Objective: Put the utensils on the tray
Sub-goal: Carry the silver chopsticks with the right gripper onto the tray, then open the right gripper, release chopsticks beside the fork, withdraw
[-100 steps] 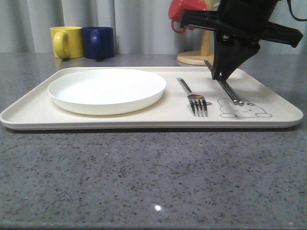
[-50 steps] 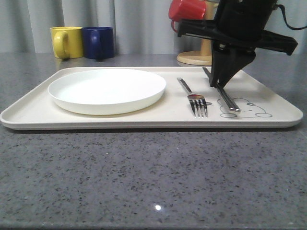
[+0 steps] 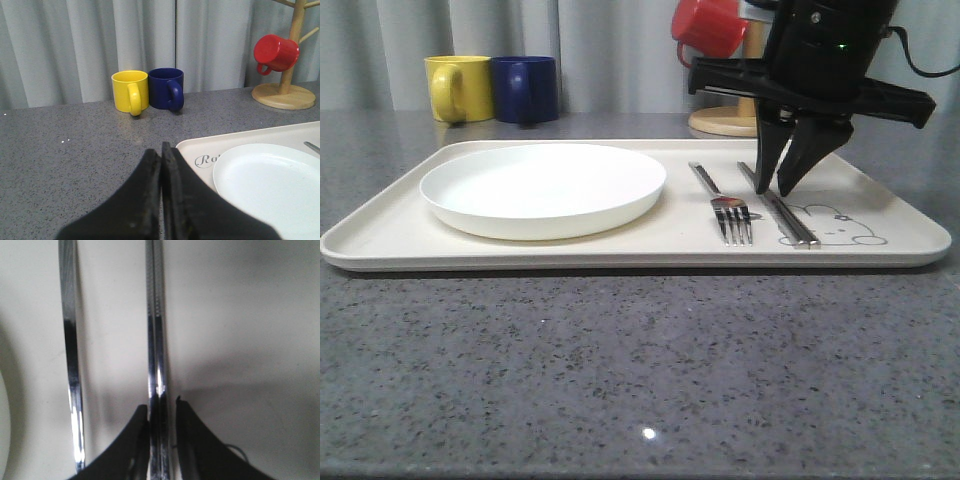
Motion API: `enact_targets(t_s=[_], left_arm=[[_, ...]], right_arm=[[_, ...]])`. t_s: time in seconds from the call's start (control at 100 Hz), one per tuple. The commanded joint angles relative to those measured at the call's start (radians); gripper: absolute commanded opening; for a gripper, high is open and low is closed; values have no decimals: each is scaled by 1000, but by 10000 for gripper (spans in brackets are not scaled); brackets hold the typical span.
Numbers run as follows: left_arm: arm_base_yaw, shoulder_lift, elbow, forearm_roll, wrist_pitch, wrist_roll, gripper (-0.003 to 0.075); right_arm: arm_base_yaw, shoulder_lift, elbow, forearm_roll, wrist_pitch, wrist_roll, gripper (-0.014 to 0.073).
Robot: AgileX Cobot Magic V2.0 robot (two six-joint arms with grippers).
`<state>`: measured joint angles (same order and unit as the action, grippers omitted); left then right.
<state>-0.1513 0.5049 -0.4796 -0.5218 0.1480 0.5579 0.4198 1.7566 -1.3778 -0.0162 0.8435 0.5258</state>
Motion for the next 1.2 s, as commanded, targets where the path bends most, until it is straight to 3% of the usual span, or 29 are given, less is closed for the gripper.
enact_targets(t_s=[0.0,0.15,0.36,0.6,0.92,1.19], left_arm=[[-6,3,-29,-12,-65,1,-18],[-6,3,-29,-12,-65,1,-18],[-6,3,-29,-12,-65,1,-18],[-6,3,-29,-12,-65,1,-18],[-6,3,-29,-12,-65,1,-18],[-6,3,-29,-12,-65,1,-18]], right_arm=[[0,-46,-35,-5,-22,-2,227],[0,-48,-35,-5,-22,-2,282],[0,-84,-57,-17,-9,-2,283],[-43,-170,-60,-152,76,-5,283],[-282,-209,-58,-187,189,-140,283],[-475,-209,-58,-94,220,-293,283]])
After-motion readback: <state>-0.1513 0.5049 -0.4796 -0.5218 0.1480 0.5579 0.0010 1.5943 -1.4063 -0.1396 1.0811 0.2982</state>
